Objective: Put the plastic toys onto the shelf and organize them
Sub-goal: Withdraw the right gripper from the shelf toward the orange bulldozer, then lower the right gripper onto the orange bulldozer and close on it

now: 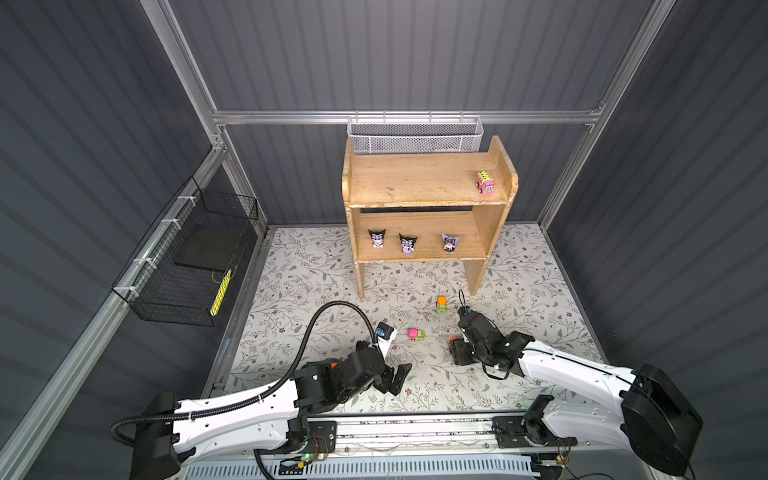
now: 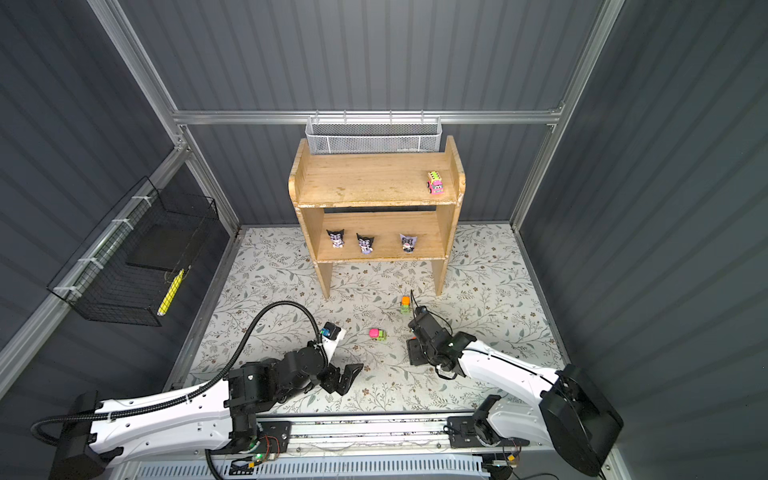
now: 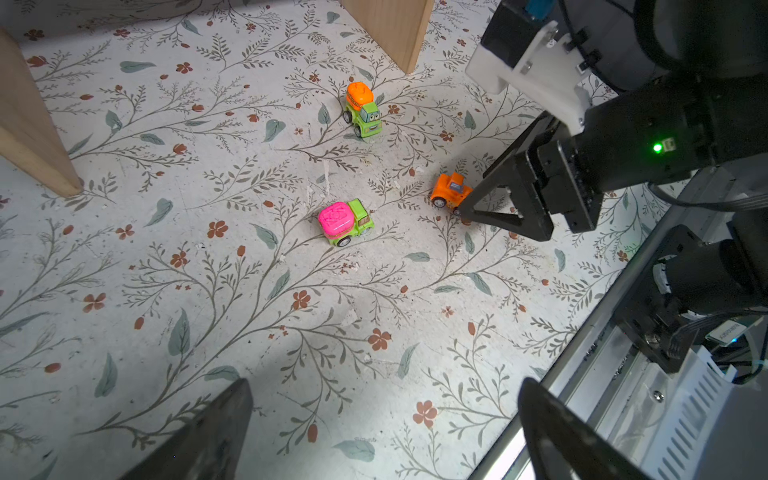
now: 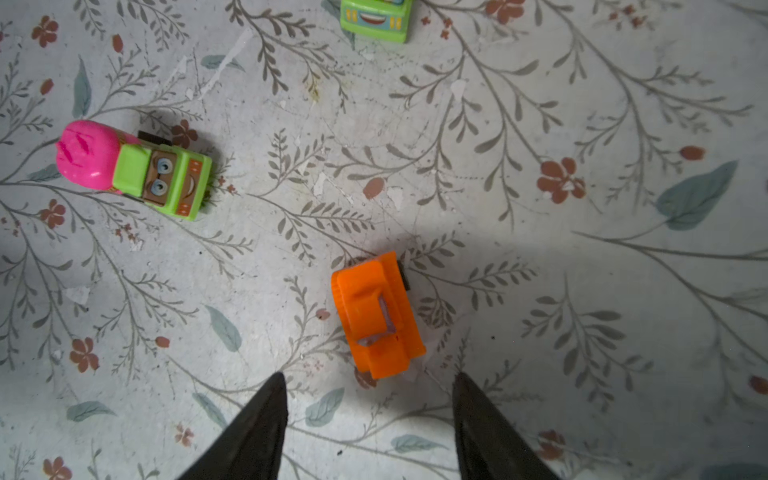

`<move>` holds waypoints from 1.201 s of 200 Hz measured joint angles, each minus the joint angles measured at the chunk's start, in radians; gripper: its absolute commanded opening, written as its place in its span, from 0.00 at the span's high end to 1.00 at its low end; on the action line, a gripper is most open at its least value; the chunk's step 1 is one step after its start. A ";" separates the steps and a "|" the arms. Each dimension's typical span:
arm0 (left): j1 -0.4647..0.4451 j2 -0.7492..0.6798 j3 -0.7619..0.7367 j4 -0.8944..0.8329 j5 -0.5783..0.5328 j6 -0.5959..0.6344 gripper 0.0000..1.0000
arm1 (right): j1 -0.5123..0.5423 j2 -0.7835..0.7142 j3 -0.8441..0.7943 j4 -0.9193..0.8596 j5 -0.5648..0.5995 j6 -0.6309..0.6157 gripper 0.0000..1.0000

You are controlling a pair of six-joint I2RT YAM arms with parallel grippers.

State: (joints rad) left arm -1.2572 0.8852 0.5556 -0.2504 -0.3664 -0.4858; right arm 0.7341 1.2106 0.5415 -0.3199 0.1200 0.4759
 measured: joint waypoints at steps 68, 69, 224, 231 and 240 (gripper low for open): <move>0.000 0.035 0.026 -0.019 -0.031 0.039 0.00 | 0.000 0.071 0.039 0.013 -0.001 -0.013 0.37; 0.000 0.036 0.026 -0.019 -0.031 0.039 0.00 | 0.000 0.071 0.039 0.013 -0.001 -0.013 0.37; 0.000 -0.090 0.032 -0.079 -0.080 0.056 0.00 | 0.012 0.151 0.107 0.014 -0.036 0.025 0.46; 0.000 -0.091 0.032 -0.081 -0.080 0.056 0.00 | 0.012 0.164 0.118 0.012 -0.029 0.029 0.48; 0.000 -0.092 0.032 -0.086 -0.080 0.056 0.00 | 0.012 0.177 0.126 0.010 -0.020 0.032 0.49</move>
State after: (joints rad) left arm -1.2572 0.7937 0.5873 -0.3367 -0.4469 -0.4297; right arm 0.7464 1.3880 0.6670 -0.3096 0.1001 0.5083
